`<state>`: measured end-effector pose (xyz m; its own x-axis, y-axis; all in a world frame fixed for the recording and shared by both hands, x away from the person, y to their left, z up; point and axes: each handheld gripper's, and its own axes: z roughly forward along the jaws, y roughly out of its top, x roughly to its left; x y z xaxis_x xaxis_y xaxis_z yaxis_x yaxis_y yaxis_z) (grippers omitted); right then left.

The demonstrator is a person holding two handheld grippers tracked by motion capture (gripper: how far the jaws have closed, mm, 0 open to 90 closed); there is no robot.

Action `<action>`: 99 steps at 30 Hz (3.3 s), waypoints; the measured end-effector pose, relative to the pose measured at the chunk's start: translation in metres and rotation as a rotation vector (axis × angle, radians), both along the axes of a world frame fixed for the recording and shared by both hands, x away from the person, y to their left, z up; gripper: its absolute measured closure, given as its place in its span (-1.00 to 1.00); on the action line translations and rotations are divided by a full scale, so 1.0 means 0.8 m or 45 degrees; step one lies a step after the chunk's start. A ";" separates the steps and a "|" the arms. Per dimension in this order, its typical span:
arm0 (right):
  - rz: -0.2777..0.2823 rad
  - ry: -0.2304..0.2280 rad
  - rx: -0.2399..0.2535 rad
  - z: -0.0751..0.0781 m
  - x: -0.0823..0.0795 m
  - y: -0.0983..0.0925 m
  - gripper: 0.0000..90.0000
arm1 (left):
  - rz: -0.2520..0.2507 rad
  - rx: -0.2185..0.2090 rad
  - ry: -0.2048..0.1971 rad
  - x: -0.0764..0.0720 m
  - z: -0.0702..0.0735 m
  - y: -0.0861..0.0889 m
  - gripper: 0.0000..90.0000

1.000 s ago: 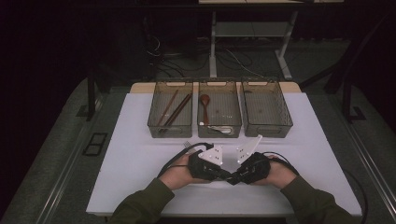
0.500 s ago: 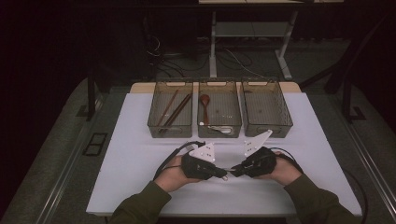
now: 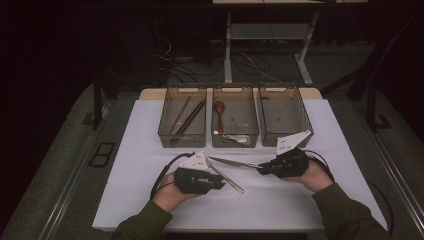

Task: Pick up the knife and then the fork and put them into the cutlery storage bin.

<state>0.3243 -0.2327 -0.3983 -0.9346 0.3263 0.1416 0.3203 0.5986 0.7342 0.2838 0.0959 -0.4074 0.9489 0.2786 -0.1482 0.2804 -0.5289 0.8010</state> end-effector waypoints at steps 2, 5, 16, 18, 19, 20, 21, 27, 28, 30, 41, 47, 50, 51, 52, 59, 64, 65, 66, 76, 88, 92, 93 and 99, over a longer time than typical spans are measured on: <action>-0.020 -0.001 0.010 0.002 0.002 -0.004 0.85 | 0.048 0.001 0.000 -0.004 -0.004 0.008 0.51; -0.042 -0.009 0.032 0.004 0.006 -0.010 0.85 | 0.126 0.021 -0.010 -0.009 -0.009 0.020 0.37; -0.124 -0.056 0.072 0.024 0.021 -0.037 0.85 | 0.333 0.003 -0.035 -0.023 -0.025 0.060 -0.18; -0.146 -0.068 0.073 0.028 0.023 -0.043 0.85 | 0.361 -0.006 -0.036 -0.024 -0.026 0.066 -0.26; -0.156 -0.072 0.077 0.031 0.025 -0.046 0.85 | 0.376 -0.008 -0.037 -0.024 -0.027 0.068 -0.32; -0.163 -0.073 0.081 0.033 0.026 -0.049 0.85 | 0.388 -0.004 -0.045 -0.025 -0.027 0.069 -0.37; -0.177 -0.076 0.083 0.036 0.028 -0.052 0.85 | 0.401 -0.008 -0.052 -0.026 -0.027 0.070 -0.41; -0.262 -0.082 0.106 0.047 0.039 -0.072 0.85 | 0.420 0.024 -0.047 -0.025 -0.032 0.069 -0.76; -0.280 -0.085 0.108 0.048 0.040 -0.075 0.85 | 0.425 0.025 -0.036 -0.024 -0.034 0.068 -0.82; -0.317 -0.088 0.108 0.051 0.044 -0.081 0.85 | 0.428 0.033 -0.041 -0.024 -0.035 0.067 -0.92; -0.525 -0.096 0.107 0.052 0.075 -0.110 0.85 | 0.457 0.042 -0.041 -0.023 -0.035 0.068 -1.00; -0.615 -0.092 0.099 0.051 0.091 -0.119 0.85 | 0.455 0.039 -0.049 -0.023 -0.035 0.070 -1.00; -0.663 -0.092 0.086 0.051 0.099 -0.123 0.85 | 0.453 0.045 -0.058 -0.023 -0.036 0.070 -1.00; -0.683 -0.091 0.090 0.051 0.102 -0.124 0.85 | 0.451 0.051 -0.060 -0.022 -0.036 0.070 -1.00; -0.701 -0.093 0.086 0.051 0.106 -0.126 0.85 | 0.450 0.054 -0.059 -0.022 -0.037 0.070 -1.00; -0.823 -0.064 0.002 0.044 0.129 -0.128 0.85 | 0.446 0.054 -0.069 -0.023 -0.037 0.069 -1.00; -0.866 -0.022 -0.079 0.032 0.143 -0.124 0.85 | 0.445 0.056 -0.071 -0.023 -0.037 0.068 -1.00; -0.871 -0.003 -0.091 0.030 0.146 -0.124 0.85 | 0.443 0.058 -0.072 -0.023 -0.037 0.068 -1.00; -0.875 0.011 -0.109 0.028 0.148 -0.122 0.85 | 0.443 0.059 -0.072 -0.023 -0.037 0.068 -1.00; -0.870 0.043 -0.237 0.015 0.159 -0.107 0.85 | 0.432 0.064 -0.068 -0.024 -0.038 0.066 -1.00; -0.854 0.043 -0.303 0.005 0.162 -0.104 0.83 | 0.422 0.067 -0.063 -0.024 -0.039 0.064 -1.00; -0.861 0.026 -0.294 0.004 0.162 -0.105 0.76 | 0.421 0.068 -0.062 -0.024 -0.039 0.064 -1.00; -0.862 0.023 -0.278 0.006 0.162 -0.106 0.73 | 0.421 0.066 -0.061 -0.024 -0.039 0.064 -1.00; -0.868 0.023 -0.181 0.011 0.160 -0.114 0.46 | 0.418 0.067 -0.060 -0.024 -0.039 0.064 -1.00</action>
